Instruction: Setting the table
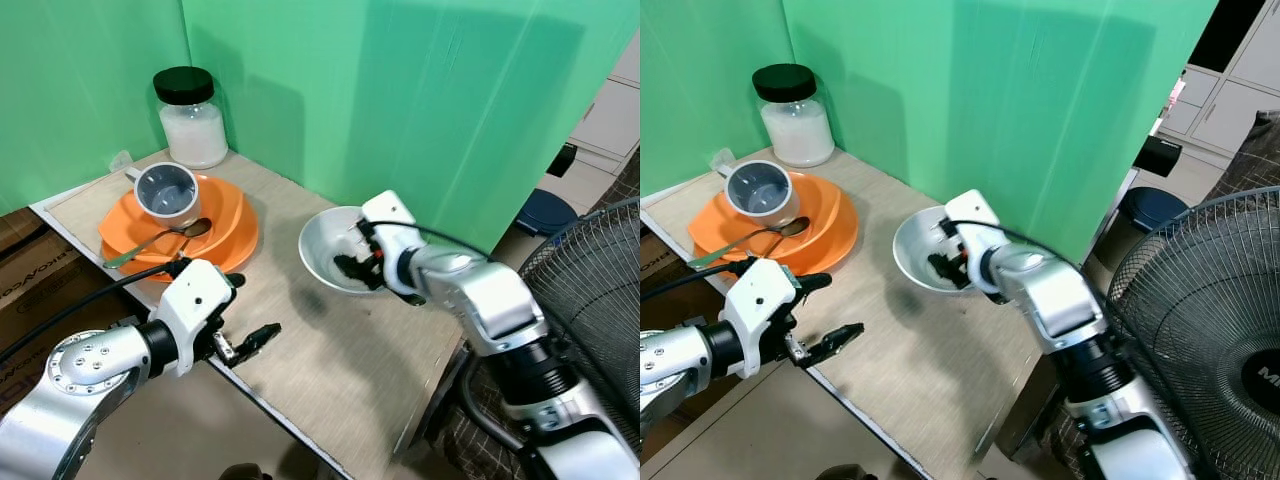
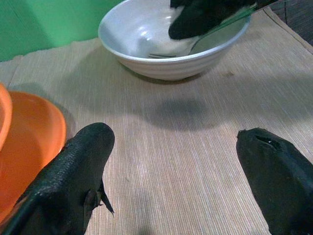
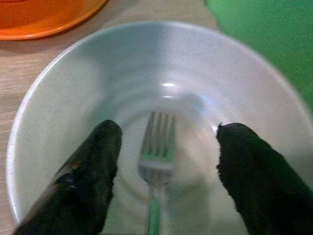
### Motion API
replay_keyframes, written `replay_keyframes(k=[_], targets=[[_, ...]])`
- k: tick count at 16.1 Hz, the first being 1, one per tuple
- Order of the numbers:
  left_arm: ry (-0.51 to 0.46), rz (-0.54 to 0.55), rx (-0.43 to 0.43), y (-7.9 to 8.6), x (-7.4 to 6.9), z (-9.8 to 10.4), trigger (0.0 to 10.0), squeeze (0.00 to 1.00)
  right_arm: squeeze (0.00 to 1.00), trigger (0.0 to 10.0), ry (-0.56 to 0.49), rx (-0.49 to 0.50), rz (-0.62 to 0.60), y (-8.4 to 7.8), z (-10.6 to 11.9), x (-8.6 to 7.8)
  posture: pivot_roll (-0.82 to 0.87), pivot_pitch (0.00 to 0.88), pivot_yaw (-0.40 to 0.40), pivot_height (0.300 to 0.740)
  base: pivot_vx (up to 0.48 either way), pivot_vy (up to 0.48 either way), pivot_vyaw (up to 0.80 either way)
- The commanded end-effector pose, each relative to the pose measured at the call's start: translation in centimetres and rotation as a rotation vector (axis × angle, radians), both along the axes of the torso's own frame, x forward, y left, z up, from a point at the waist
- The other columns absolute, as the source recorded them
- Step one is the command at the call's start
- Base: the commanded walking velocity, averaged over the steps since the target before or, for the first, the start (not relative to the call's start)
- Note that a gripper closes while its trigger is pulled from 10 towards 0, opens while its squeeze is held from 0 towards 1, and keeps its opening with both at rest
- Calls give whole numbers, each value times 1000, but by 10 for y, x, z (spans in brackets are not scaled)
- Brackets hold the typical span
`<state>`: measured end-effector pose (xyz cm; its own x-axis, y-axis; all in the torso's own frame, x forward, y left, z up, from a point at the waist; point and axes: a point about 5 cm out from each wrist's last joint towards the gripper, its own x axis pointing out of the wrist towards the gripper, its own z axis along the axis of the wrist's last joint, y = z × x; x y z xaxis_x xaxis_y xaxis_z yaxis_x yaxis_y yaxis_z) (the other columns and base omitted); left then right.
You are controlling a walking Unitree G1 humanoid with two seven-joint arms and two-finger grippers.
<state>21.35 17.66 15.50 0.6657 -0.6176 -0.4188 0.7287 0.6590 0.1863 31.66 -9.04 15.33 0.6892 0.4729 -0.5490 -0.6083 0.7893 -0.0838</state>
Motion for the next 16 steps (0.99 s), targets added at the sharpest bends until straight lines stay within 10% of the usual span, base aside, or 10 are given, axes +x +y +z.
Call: replay_keyframes(k=[1, 6, 7, 8, 12, 13, 14, 16], targets=[[-14, -11, 16, -1, 2, 1, 10000, 353, 1000, 10000, 5, -17, 8, -2, 9, 1, 147, 0, -40, 740, 0, 0, 0], [-11, -14, 12, -1, 2, 1, 10000, 353, 1000, 10000, 133, -110, 21, -11, 5, -7, 145, 0, -44, 740, 0, 0, 0], [-8, -16, 11, -1, 1, 1, 10000, 353, 773, 10000, 150, -114, 23, -11, 3, -10, 145, 0, -49, 740, 0, 0, 0], [-3, -16, 11, 0, 0, 1, 10000, 357, 0, 10000, 191, -119, 21, -13, 0, -15, 145, 0, -52, 740, 0, 0, 0], [0, -16, 15, 1, 0, 1, 10000, 353, 0, 10000, 274, -165, 2, -20, -8, -25, 143, 0, -48, 740, 0, 0, 0], [0, -17, 16, 1, 0, 1, 10000, 353, 0, 8510, 285, -167, -3, -20, -10, -26, 144, 0, -47, 740, 0, 0, 0], [-2, -18, 18, 1, 1, 1, 10000, 353, 0, 0, 307, -164, -12, -21, -15, -29, 147, 0, -44, 740, 0, 0, 0], [-1, -19, 20, 1, 0, 2, 10000, 353, 0, 0, 338, -162, -20, -21, -23, -33, 150, 0, -41, 740, 0, 0, 0]])
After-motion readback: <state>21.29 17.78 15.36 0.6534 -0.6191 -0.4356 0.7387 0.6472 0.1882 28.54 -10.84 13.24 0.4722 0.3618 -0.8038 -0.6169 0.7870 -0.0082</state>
